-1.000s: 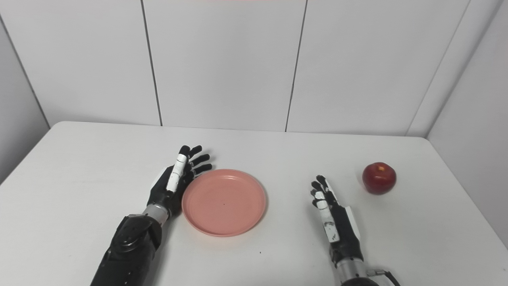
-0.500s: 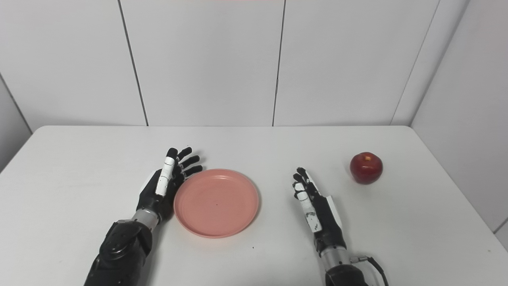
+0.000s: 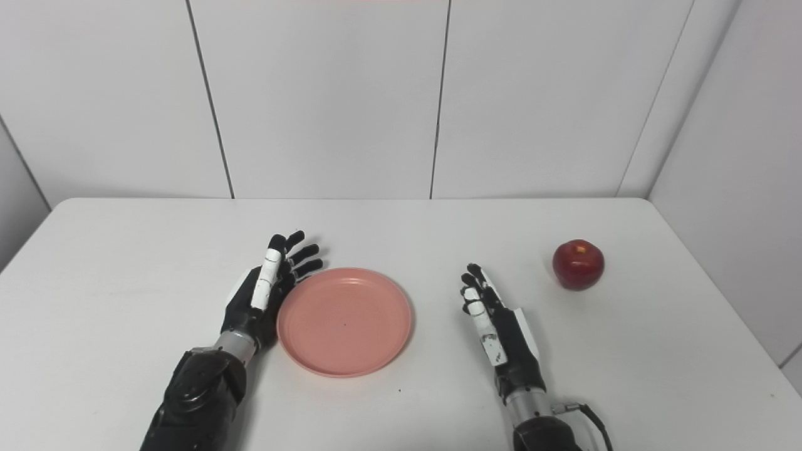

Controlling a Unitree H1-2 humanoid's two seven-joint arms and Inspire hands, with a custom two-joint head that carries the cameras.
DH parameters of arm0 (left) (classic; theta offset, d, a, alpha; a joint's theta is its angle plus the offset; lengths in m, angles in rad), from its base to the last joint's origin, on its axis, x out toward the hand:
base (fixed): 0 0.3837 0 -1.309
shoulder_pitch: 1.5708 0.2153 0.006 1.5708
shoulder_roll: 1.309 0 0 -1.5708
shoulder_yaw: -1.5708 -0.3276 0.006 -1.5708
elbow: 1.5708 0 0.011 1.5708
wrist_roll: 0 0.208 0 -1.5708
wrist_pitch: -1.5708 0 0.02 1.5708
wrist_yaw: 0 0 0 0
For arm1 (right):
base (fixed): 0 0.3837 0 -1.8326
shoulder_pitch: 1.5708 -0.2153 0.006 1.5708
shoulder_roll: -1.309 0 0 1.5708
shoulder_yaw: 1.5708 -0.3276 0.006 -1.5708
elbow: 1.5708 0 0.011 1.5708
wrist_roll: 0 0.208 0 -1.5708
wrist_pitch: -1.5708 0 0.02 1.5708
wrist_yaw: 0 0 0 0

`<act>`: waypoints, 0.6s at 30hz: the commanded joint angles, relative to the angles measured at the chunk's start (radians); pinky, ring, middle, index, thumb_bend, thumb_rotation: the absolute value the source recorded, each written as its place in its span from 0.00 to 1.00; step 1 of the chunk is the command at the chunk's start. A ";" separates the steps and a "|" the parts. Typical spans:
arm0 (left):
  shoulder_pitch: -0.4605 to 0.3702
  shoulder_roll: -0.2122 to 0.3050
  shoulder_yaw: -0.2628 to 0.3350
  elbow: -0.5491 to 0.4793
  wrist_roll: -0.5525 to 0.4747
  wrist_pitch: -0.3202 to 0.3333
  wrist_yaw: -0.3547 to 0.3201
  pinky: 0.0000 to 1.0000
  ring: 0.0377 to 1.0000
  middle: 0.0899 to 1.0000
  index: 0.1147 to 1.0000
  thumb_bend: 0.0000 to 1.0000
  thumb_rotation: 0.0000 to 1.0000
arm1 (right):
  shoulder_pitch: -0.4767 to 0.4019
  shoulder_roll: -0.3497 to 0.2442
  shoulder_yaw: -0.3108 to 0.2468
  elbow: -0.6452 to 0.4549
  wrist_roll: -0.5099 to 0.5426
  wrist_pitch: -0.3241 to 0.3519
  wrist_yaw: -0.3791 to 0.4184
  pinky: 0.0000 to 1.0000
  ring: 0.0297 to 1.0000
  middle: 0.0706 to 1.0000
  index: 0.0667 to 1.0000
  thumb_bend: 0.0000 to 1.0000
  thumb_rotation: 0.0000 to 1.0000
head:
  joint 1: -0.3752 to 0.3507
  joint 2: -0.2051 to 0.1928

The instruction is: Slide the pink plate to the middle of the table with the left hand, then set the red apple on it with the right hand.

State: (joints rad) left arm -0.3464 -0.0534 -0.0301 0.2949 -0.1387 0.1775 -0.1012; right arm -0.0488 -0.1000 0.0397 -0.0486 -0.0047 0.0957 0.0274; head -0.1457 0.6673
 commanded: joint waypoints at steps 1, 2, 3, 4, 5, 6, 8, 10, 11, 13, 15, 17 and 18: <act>-0.001 -0.002 0.004 0.020 0.011 0.008 0.012 0.82 0.84 0.86 0.90 0.90 0.91 | -0.018 0.004 0.013 -0.002 0.003 0.012 0.025 0.87 0.91 0.92 0.94 0.87 1.00 | 0.001 0.000; -0.001 -0.003 0.006 0.024 0.011 0.004 0.014 0.82 0.83 0.87 0.90 0.90 0.91 | -0.018 0.003 0.014 -0.002 0.002 0.013 0.026 0.87 0.91 0.92 0.94 0.88 1.00 | 0.001 0.000; -0.001 -0.004 0.008 0.026 0.011 0.000 0.016 0.82 0.83 0.87 0.90 0.90 0.91 | -0.018 0.003 0.014 -0.002 0.000 0.013 0.026 0.87 0.91 0.92 0.94 0.88 1.00 | 0.001 0.000; -0.001 -0.006 0.009 0.030 0.012 -0.006 0.021 0.81 0.83 0.87 0.90 0.90 0.90 | -0.018 0.002 0.015 -0.001 -0.001 0.011 0.026 0.87 0.91 0.92 0.94 0.88 1.00 | 0.001 0.000; -0.001 -0.007 0.010 0.032 0.013 -0.011 0.025 0.81 0.83 0.87 0.90 0.91 0.90 | -0.018 0.001 0.015 -0.001 -0.001 0.009 0.026 0.87 0.91 0.92 0.95 0.87 1.00 | 0.001 0.000; -0.001 -0.011 0.014 0.040 0.013 -0.021 0.031 0.81 0.83 0.87 0.90 0.91 0.90 | -0.019 0.000 0.016 0.002 -0.003 0.004 0.026 0.87 0.91 0.92 0.95 0.87 1.00 | -0.012 -0.004; -0.003 -0.017 0.022 0.055 0.015 -0.041 0.042 0.81 0.83 0.87 0.89 0.91 0.89 | -0.020 -0.003 0.020 0.009 -0.010 -0.006 0.025 0.87 0.91 0.92 0.95 0.86 1.00 | -0.019 -0.009; -0.005 -0.022 0.030 0.072 0.018 -0.063 0.052 0.82 0.83 0.88 0.89 0.90 0.89 | -0.020 -0.006 0.023 0.013 -0.019 -0.017 0.023 0.88 0.91 0.92 0.95 0.85 1.00 | -0.025 -0.012; -0.007 -0.023 0.033 0.079 0.020 -0.072 0.056 0.82 0.83 0.88 0.89 0.89 0.88 | -0.020 -0.007 0.024 0.014 -0.023 -0.021 0.022 0.88 0.91 0.92 0.95 0.85 1.00 | -0.025 -0.012; -0.013 -0.022 0.032 0.108 0.038 -0.104 0.065 0.81 0.83 0.88 0.89 0.90 0.89 | -0.019 -0.010 0.027 0.014 -0.041 -0.039 0.015 0.87 0.90 0.92 0.95 0.85 1.00 | -0.041 -0.026; -0.018 -0.019 0.032 0.131 0.047 -0.126 0.069 0.80 0.82 0.87 0.89 0.91 0.89 | -0.016 -0.014 0.032 0.004 -0.070 -0.060 0.004 0.86 0.90 0.92 0.94 0.82 1.00 | -0.051 -0.033; -0.022 -0.017 0.036 0.143 0.046 -0.137 0.065 0.79 0.82 0.87 0.90 0.91 0.90 | -0.016 -0.024 0.038 -0.013 -0.118 -0.090 -0.012 0.83 0.90 0.92 0.94 0.78 1.00 | -0.065 -0.039; -0.023 -0.016 0.038 0.148 0.043 -0.140 0.061 0.80 0.82 0.87 0.90 0.90 0.89 | -0.017 -0.029 0.040 -0.024 -0.144 -0.102 -0.020 0.80 0.88 0.91 0.94 0.75 1.00 | -0.069 -0.040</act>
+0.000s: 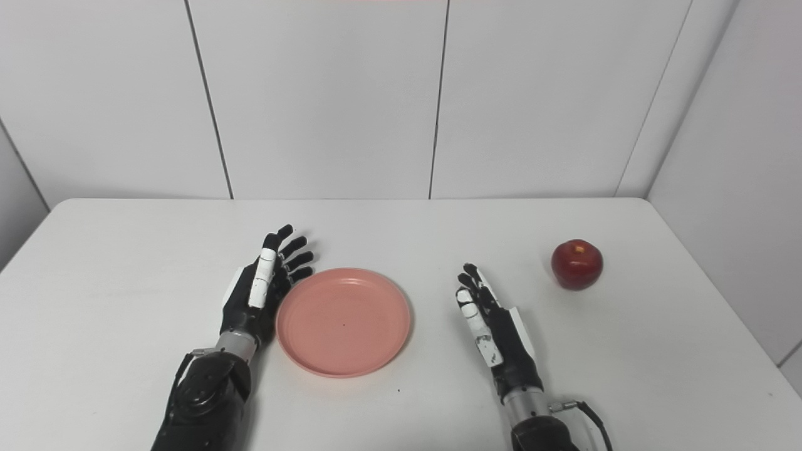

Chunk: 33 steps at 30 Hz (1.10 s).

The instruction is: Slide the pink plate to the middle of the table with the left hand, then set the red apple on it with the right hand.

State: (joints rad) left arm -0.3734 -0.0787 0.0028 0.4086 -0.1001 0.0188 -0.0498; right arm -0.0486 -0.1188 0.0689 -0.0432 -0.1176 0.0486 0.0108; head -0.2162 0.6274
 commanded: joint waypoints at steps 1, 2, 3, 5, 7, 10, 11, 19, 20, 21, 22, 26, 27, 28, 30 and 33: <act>0.002 0.012 0.006 0.040 0.004 0.015 0.006 0.80 0.82 0.87 0.90 0.90 0.89 | -0.019 -0.015 0.011 -0.048 -0.057 -0.055 -0.011 0.79 0.87 0.90 0.94 0.75 0.99 | -0.009 -0.003; 0.001 0.014 0.007 0.043 0.004 0.013 0.003 0.80 0.82 0.87 0.90 0.90 0.89 | -0.021 -0.017 0.011 -0.061 -0.074 -0.053 -0.017 0.78 0.87 0.90 0.93 0.74 0.99 | -0.009 -0.003; 0.000 0.018 0.007 0.046 0.005 0.012 0.000 0.80 0.82 0.87 0.90 0.90 0.89 | -0.025 -0.020 0.013 -0.087 -0.125 -0.042 -0.036 0.78 0.86 0.90 0.93 0.74 0.99 | -0.026 -0.008; 0.000 0.024 0.006 0.046 0.004 0.012 -0.007 0.80 0.82 0.87 0.89 0.89 0.90 | -0.031 -0.019 0.013 -0.132 -0.207 -0.019 -0.065 0.76 0.82 0.86 0.89 0.70 0.94 | -0.039 -0.011; 0.001 0.028 0.009 0.045 -0.003 0.015 -0.014 0.79 0.83 0.87 0.89 0.86 0.90 | -0.039 -0.018 0.006 -0.177 -0.266 0.006 -0.079 0.76 0.82 0.84 0.84 0.69 0.84 | -0.054 -0.017; 0.001 0.032 0.019 0.047 -0.019 0.020 -0.022 0.81 0.84 0.88 0.88 0.88 0.88 | -0.054 -0.026 -0.001 -0.226 -0.325 0.035 -0.073 0.69 0.79 0.83 0.82 0.69 0.76 | -0.069 -0.022; -0.001 0.034 0.021 0.052 -0.020 0.018 -0.024 0.81 0.84 0.88 0.88 0.88 0.88 | -0.061 -0.032 0.001 -0.238 -0.351 0.043 -0.068 0.69 0.79 0.83 0.82 0.69 0.75 | -0.078 -0.025; -0.016 0.035 0.038 0.095 -0.041 0.008 -0.039 0.84 0.85 0.88 0.90 0.89 0.88 | -0.136 -0.122 0.025 -0.253 -0.555 0.045 -0.033 0.67 0.80 0.86 0.87 0.73 0.75 | -0.108 -0.048; -0.017 0.033 0.040 0.098 -0.045 0.009 -0.042 0.84 0.85 0.88 0.90 0.89 0.88 | -0.148 -0.140 0.026 -0.248 -0.577 0.034 -0.033 0.67 0.80 0.86 0.87 0.73 0.75 | -0.111 -0.052; -0.017 0.032 0.041 0.100 -0.048 0.009 -0.044 0.85 0.86 0.88 0.90 0.89 0.88 | -0.156 -0.152 0.027 -0.245 -0.593 0.027 -0.033 0.66 0.79 0.85 0.87 0.73 0.75 | -0.111 -0.052; -0.017 0.030 0.042 0.101 -0.049 0.008 -0.046 0.85 0.86 0.88 0.90 0.88 0.88 | -0.167 -0.168 0.027 -0.241 -0.611 0.023 -0.031 0.65 0.79 0.85 0.87 0.74 0.75 | -0.111 -0.056; -0.015 0.029 0.036 0.104 -0.044 0.000 -0.046 0.84 0.86 0.89 0.90 0.87 0.89 | -0.206 -0.222 0.028 -0.220 -0.656 0.007 -0.032 0.68 0.80 0.84 0.85 0.75 0.75 | -0.108 -0.061; -0.015 0.028 0.035 0.103 -0.043 0.000 -0.045 0.83 0.86 0.89 0.90 0.87 0.89 | -0.217 -0.236 0.028 -0.212 -0.664 0.002 -0.034 0.69 0.80 0.84 0.85 0.75 0.74 | -0.108 -0.061; -0.014 0.028 0.035 0.104 -0.044 -0.002 -0.046 0.83 0.86 0.89 0.90 0.87 0.89 | -0.229 -0.251 0.028 -0.200 -0.672 -0.001 -0.036 0.69 0.80 0.83 0.85 0.75 0.74 | -0.108 -0.061; -0.013 0.028 0.035 0.108 -0.046 -0.007 -0.049 0.84 0.86 0.89 0.90 0.86 0.90 | -0.244 -0.270 0.029 -0.184 -0.684 -0.001 -0.037 0.69 0.80 0.83 0.84 0.75 0.73 | -0.109 -0.064; -0.014 0.028 0.034 0.117 -0.048 -0.015 -0.052 0.85 0.86 0.89 0.90 0.86 0.89 | -0.270 -0.301 0.028 -0.156 -0.702 0.001 -0.041 0.70 0.80 0.82 0.82 0.75 0.72 | -0.112 -0.070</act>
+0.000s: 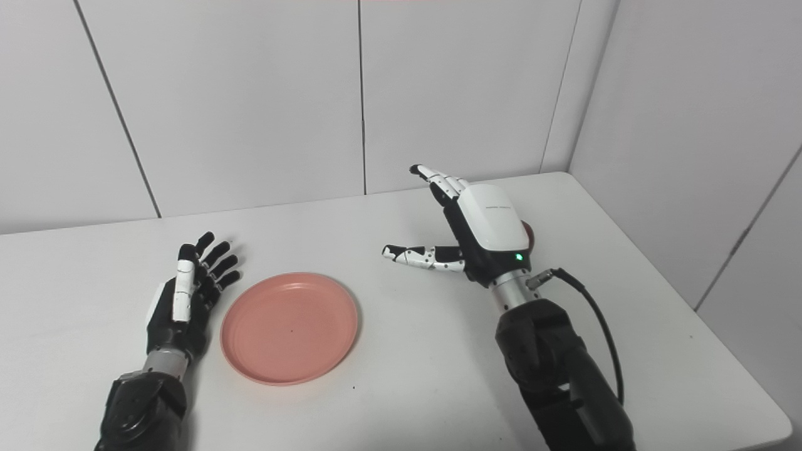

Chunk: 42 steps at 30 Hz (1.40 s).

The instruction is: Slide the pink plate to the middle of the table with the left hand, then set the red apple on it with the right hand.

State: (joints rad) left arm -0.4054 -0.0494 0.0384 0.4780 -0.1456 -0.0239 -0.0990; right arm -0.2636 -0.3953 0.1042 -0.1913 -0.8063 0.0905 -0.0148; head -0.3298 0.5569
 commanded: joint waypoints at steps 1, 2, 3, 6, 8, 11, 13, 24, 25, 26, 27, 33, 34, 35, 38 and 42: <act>0.017 -0.001 -0.001 0.051 -0.003 0.025 -0.004 0.85 0.86 0.89 0.90 0.86 0.89 | -0.062 -0.032 -0.008 0.002 -0.015 -0.043 -0.020 0.70 0.80 0.81 0.79 0.76 0.71 | 0.001 0.001; 0.016 -0.001 -0.001 0.053 -0.003 0.024 -0.005 0.85 0.86 0.89 0.90 0.86 0.89 | -0.070 -0.042 -0.010 0.013 -0.024 -0.043 -0.027 0.70 0.80 0.81 0.79 0.76 0.71 | 0.001 0.000; 0.016 0.000 -0.001 0.054 -0.003 0.023 -0.005 0.85 0.86 0.89 0.90 0.87 0.89 | -0.076 -0.049 -0.010 0.021 -0.031 -0.042 -0.032 0.69 0.79 0.79 0.77 0.76 0.71 | 0.001 0.000; 0.015 -0.001 0.002 0.063 -0.008 0.018 -0.008 0.85 0.86 0.89 0.90 0.87 0.88 | -0.095 -0.076 -0.018 0.049 -0.060 -0.029 -0.041 0.69 0.78 0.77 0.75 0.76 0.72 | 0.000 -0.005; 0.015 -0.001 0.001 0.066 -0.006 0.014 -0.010 0.85 0.86 0.89 0.90 0.86 0.89 | -0.104 -0.092 -0.024 0.067 -0.066 -0.028 -0.044 0.70 0.78 0.77 0.76 0.77 0.73 | -0.001 -0.006; 0.014 -0.001 0.001 0.070 -0.005 0.010 -0.010 0.85 0.86 0.89 0.90 0.86 0.89 | -0.115 -0.116 -0.029 0.093 -0.071 -0.039 -0.054 0.71 0.76 0.76 0.77 0.77 0.73 | -0.001 -0.006; 0.015 0.000 -0.002 0.070 0.002 0.007 -0.007 0.84 0.86 0.89 0.90 0.86 0.90 | -0.121 -0.135 -0.028 0.108 -0.076 -0.041 -0.055 0.73 0.76 0.75 0.76 0.76 0.73 | -0.001 -0.006; 0.011 0.005 0.001 0.084 -0.005 0.001 -0.013 0.85 0.86 0.88 0.90 0.85 0.90 | -0.125 -0.181 -0.039 0.180 -0.067 -0.028 -0.075 0.74 0.76 0.75 0.75 0.75 0.67 | -0.001 -0.013; 0.011 0.005 0.000 0.084 -0.002 0.001 -0.012 0.85 0.86 0.88 0.90 0.85 0.90 | -0.123 -0.183 -0.042 0.187 -0.066 -0.027 -0.079 0.74 0.76 0.75 0.75 0.76 0.67 | -0.002 -0.013; 0.011 0.006 -0.001 0.084 0.002 0.000 -0.010 0.84 0.85 0.88 0.89 0.85 0.90 | -0.120 -0.186 -0.045 0.195 -0.064 -0.028 -0.085 0.73 0.76 0.75 0.75 0.75 0.67 | -0.002 -0.013; 0.011 0.007 -0.002 0.086 0.004 -0.001 -0.009 0.84 0.85 0.88 0.89 0.86 0.91 | -0.118 -0.188 -0.048 0.202 -0.062 -0.027 -0.088 0.73 0.76 0.74 0.75 0.75 0.67 | -0.002 -0.014; 0.001 0.010 -0.002 0.118 0.007 -0.019 -0.012 0.84 0.85 0.88 0.90 0.86 0.91 | -0.108 -0.192 -0.061 0.252 -0.046 -0.020 -0.100 0.70 0.76 0.75 0.76 0.74 0.66 | -0.003 -0.028; -0.001 0.010 -0.003 0.124 0.008 -0.022 -0.012 0.84 0.85 0.88 0.90 0.86 0.91 | -0.107 -0.191 -0.062 0.263 -0.041 -0.018 -0.102 0.70 0.76 0.75 0.76 0.74 0.66 | 0.000 -0.029; -0.002 0.011 -0.003 0.127 0.008 -0.023 -0.011 0.84 0.85 0.88 0.90 0.86 0.91 | -0.106 -0.190 -0.063 0.271 -0.039 -0.016 -0.104 0.70 0.76 0.75 0.76 0.74 0.67 | 0.000 -0.029; -0.004 0.009 0.002 0.128 -0.002 -0.019 -0.015 0.85 0.85 0.88 0.90 0.86 0.90 | -0.107 -0.189 -0.062 0.302 -0.026 -0.023 -0.118 0.70 0.76 0.75 0.75 0.73 0.66 | 0.003 -0.029; -0.004 0.009 0.003 0.129 -0.002 -0.018 -0.019 0.85 0.85 0.89 0.90 0.86 0.90 | -0.113 -0.193 -0.053 0.341 -0.017 -0.025 -0.121 0.71 0.77 0.76 0.76 0.72 0.65 | 0.001 -0.027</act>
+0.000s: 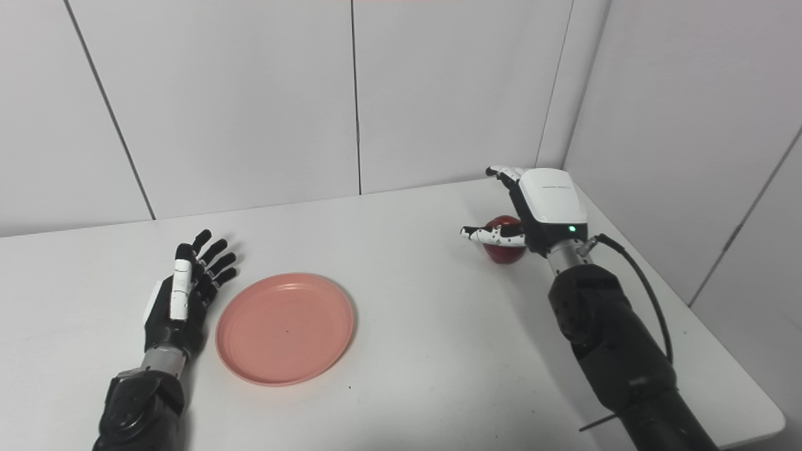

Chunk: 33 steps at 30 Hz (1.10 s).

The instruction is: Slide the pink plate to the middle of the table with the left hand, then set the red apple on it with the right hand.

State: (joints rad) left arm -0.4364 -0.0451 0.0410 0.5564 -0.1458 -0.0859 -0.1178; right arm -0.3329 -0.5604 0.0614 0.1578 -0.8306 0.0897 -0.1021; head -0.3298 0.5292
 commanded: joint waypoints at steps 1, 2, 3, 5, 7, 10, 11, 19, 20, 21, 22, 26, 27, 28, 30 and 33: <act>0.027 0.005 0.000 0.050 -0.002 0.044 -0.001 0.85 0.86 0.89 0.90 0.86 0.90 | -0.045 -0.029 -0.009 0.000 0.010 -0.025 -0.034 0.71 0.77 0.76 0.76 0.73 0.65 | 0.004 0.002; 0.028 0.005 0.000 0.050 -0.001 0.044 -0.001 0.85 0.86 0.89 0.90 0.86 0.89 | -0.046 -0.030 -0.008 0.005 0.012 -0.025 -0.034 0.71 0.77 0.77 0.76 0.73 0.66 | 0.004 0.002; 0.028 0.004 0.000 0.052 -0.002 0.043 -0.002 0.85 0.86 0.89 0.90 0.86 0.89 | -0.047 -0.030 -0.007 0.013 0.012 -0.023 -0.033 0.71 0.77 0.77 0.76 0.73 0.66 | 0.010 -0.002; 0.028 0.001 0.002 0.053 -0.006 0.045 -0.002 0.85 0.86 0.89 0.90 0.86 0.89 | -0.049 -0.032 -0.005 0.032 0.015 -0.027 -0.038 0.71 0.77 0.77 0.76 0.74 0.66 | 0.013 -0.004; 0.025 0.000 0.005 0.058 -0.009 0.046 -0.001 0.86 0.86 0.89 0.90 0.86 0.88 | -0.048 -0.033 -0.003 0.046 0.019 -0.036 -0.045 0.70 0.77 0.76 0.75 0.73 0.65 | 0.014 -0.006; 0.022 0.001 0.004 0.070 0.000 0.037 -0.001 0.87 0.86 0.88 0.90 0.87 0.87 | -0.048 -0.034 0.001 0.059 0.026 -0.041 -0.048 0.71 0.77 0.77 0.75 0.73 0.63 | 0.015 -0.007; 0.021 0.002 0.003 0.074 0.003 0.032 -0.002 0.87 0.86 0.88 0.91 0.87 0.88 | -0.049 -0.036 0.004 0.063 0.027 -0.041 -0.050 0.71 0.77 0.77 0.75 0.73 0.63 | 0.015 -0.007; 0.028 0.000 -0.004 0.060 0.007 0.035 -0.006 0.87 0.87 0.89 0.90 0.87 0.89 | -0.051 -0.038 0.022 0.103 0.032 -0.019 -0.048 0.70 0.77 0.76 0.76 0.73 0.61 | 0.025 -0.006; 0.028 0.000 -0.005 0.060 0.009 0.035 -0.005 0.86 0.86 0.88 0.91 0.87 0.89 | -0.051 -0.038 0.023 0.109 0.032 -0.020 -0.050 0.70 0.77 0.76 0.76 0.73 0.61 | 0.029 -0.005; 0.028 -0.001 -0.006 0.060 0.011 0.037 -0.002 0.86 0.86 0.88 0.91 0.88 0.89 | -0.053 -0.039 0.025 0.120 0.034 -0.025 -0.055 0.69 0.76 0.76 0.76 0.73 0.61 | 0.030 -0.005; 0.028 -0.001 -0.006 0.059 0.012 0.038 0.000 0.86 0.86 0.88 0.91 0.89 0.89 | -0.054 -0.039 0.026 0.127 0.035 -0.029 -0.059 0.69 0.76 0.76 0.75 0.73 0.60 | 0.030 -0.005; 0.029 -0.002 -0.007 0.059 0.013 0.038 0.004 0.85 0.85 0.88 0.90 0.89 0.89 | -0.063 -0.043 0.033 0.161 0.043 -0.039 -0.068 0.68 0.75 0.75 0.75 0.73 0.60 | 0.030 -0.006; 0.029 -0.002 -0.006 0.061 0.012 0.036 0.002 0.85 0.85 0.88 0.90 0.88 0.89 | -0.065 -0.044 0.035 0.168 0.045 -0.041 -0.071 0.68 0.75 0.75 0.75 0.73 0.60 | 0.030 -0.006; 0.029 -0.002 -0.006 0.062 0.011 0.035 0.000 0.85 0.86 0.88 0.91 0.88 0.89 | -0.067 -0.045 0.037 0.174 0.047 -0.043 -0.073 0.67 0.75 0.75 0.75 0.73 0.60 | 0.030 -0.006; 0.029 -0.002 -0.005 0.063 0.009 0.035 -0.001 0.85 0.86 0.89 0.91 0.88 0.89 | -0.069 -0.047 0.039 0.178 0.049 -0.040 -0.072 0.66 0.74 0.75 0.75 0.73 0.61 | 0.030 -0.006; 0.031 -0.003 -0.007 0.058 0.010 0.037 0.001 0.85 0.85 0.88 0.91 0.88 0.89 | -0.070 -0.050 0.044 0.181 0.050 -0.036 -0.072 0.66 0.74 0.75 0.75 0.73 0.62 | 0.030 -0.006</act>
State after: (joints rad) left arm -0.4471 -0.0456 0.0397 0.5763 -0.1414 -0.0959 -0.1241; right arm -0.3454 -0.5754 0.1127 0.3494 -0.7873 0.0894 -0.1410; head -0.3007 0.5231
